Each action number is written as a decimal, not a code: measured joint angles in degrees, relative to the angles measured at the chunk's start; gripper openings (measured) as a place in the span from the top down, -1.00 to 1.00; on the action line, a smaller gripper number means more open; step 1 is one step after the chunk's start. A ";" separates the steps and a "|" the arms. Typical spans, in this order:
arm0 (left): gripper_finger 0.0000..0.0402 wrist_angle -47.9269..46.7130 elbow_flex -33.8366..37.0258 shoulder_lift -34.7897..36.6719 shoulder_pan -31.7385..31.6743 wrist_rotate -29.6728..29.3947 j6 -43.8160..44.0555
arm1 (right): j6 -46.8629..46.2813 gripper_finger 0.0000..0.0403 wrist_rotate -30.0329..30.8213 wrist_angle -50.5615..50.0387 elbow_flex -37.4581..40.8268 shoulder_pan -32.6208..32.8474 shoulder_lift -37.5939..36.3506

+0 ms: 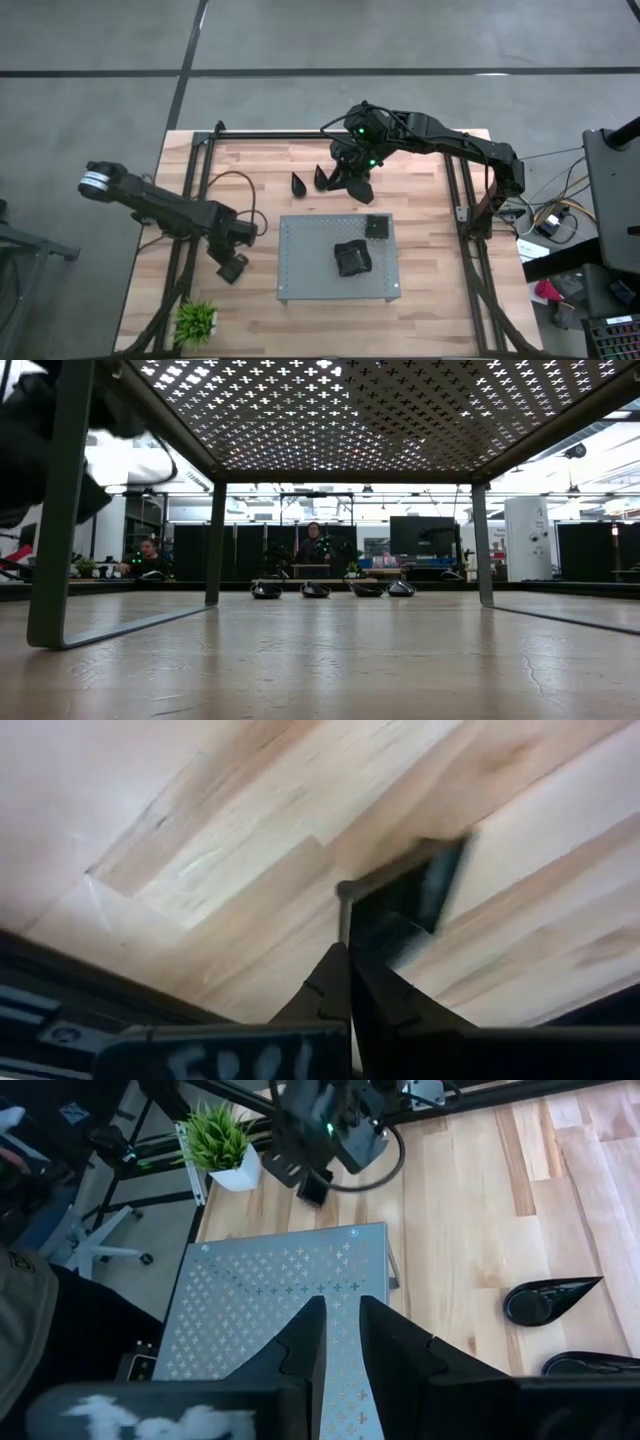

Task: Pick & Place Mini shaped plates
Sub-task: Stack the square plate on top of the other square plates on the shelf

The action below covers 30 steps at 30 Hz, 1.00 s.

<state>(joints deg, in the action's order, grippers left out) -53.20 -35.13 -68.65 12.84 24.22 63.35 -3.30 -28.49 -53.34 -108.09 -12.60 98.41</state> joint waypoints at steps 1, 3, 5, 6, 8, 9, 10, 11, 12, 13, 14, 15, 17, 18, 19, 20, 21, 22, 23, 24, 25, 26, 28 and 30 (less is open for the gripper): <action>1.00 -0.52 -0.61 0.85 0.00 -0.83 0.92 | -0.11 0.69 0.00 0.00 0.00 0.00 0.00; 1.00 -1.72 -1.67 2.77 -0.01 -2.38 2.64 | -0.16 0.68 0.00 0.03 0.00 0.00 0.00; 1.00 -3.37 -2.41 4.49 -0.13 -4.09 4.33 | -0.16 0.67 0.00 0.17 0.00 0.00 0.00; 1.00 -3.82 -2.65 5.31 -0.13 -4.88 5.19 | -0.16 0.67 0.00 0.20 0.00 0.00 0.00; 1.00 -4.71 -3.50 7.12 -0.15 -6.68 6.89 | -0.18 0.66 0.00 0.20 0.00 0.00 0.00; 1.00 -5.19 -3.94 8.10 -0.22 -7.64 7.83 | -0.23 0.65 0.00 0.20 0.00 0.00 0.00; 1.00 -5.62 -4.32 9.06 -0.28 -8.66 8.72 | -0.52 0.65 0.00 0.24 0.00 0.00 0.00; 1.00 -5.90 -4.68 9.97 -0.36 -9.90 9.64 | -0.98 0.65 0.00 0.27 0.00 0.00 0.00; 1.00 -6.17 -5.12 10.98 -0.37 -11.29 10.69 | -1.23 0.65 0.01 0.42 0.00 0.00 0.00; 1.00 -6.20 -5.58 12.08 -0.38 -12.60 11.77 | -1.50 0.65 0.00 0.52 0.00 0.00 0.00; 1.00 -6.23 -6.12 13.17 -0.40 -13.91 12.90 | -1.66 0.66 0.00 0.59 0.00 0.00 0.00; 1.00 -6.19 -6.67 14.28 -0.41 -15.58 13.94 | -1.95 0.67 0.00 0.74 0.00 0.00 0.00; 1.00 -6.70 -8.00 16.36 -0.39 -19.29 16.59 | -2.50 0.69 0.02 1.23 0.00 0.00 0.00; 1.00 -6.88 -8.78 17.41 -0.39 -21.94 17.75 | -2.84 0.70 0.06 1.62 0.00 -0.02 0.00; 1.00 -6.90 -9.57 18.35 -0.39 -24.57 18.86 | -3.20 0.70 0.09 2.08 0.00 -0.02 0.00; 1.00 -6.92 -10.43 19.27 -0.39 -27.48 19.98 | -3.85 0.71 0.14 2.62 0.00 -0.02 0.00; 1.00 -6.93 -11.35 20.08 -0.39 -30.52 21.00 | -4.60 0.71 0.20 3.24 0.00 -0.02 0.00; 1.00 -6.96 -12.40 20.80 -0.39 -33.77 21.69 | -5.56 0.72 0.34 3.77 0.00 -0.04 0.00; 1.00 -6.89 -13.53 21.33 -0.39 -37.19 21.88 | -6.43 0.72 0.47 4.31 0.01 -0.03 0.00; 1.00 -6.88 -14.75 21.70 -0.39 -41.00 21.79 | -7.22 0.72 0.55 5.16 0.17 -0.02 0.00; 1.00 -6.89 -16.00 21.87 -0.39 -44.82 21.25 | -7.93 0.72 0.60 5.85 0.40 -0.02 0.00; 1.00 -6.89 -17.38 21.89 -0.42 -48.82 20.51 | -8.47 0.72 0.85 6.50 0.65 -0.02 0.00; 1.00 -6.76 -19.91 21.59 -0.44 -56.20 18.75 | -9.65 0.72 3.08 8.95 1.54 -0.02 0.00; 1.00 -6.13 -22.34 20.78 -0.48 -63.40 15.85 | -11.70 0.72 6.98 11.99 2.72 -0.02 0.00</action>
<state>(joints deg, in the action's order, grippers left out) -59.33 -57.47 -47.87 12.36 -39.18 79.20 -15.00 -21.51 -41.36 -105.37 -12.62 98.41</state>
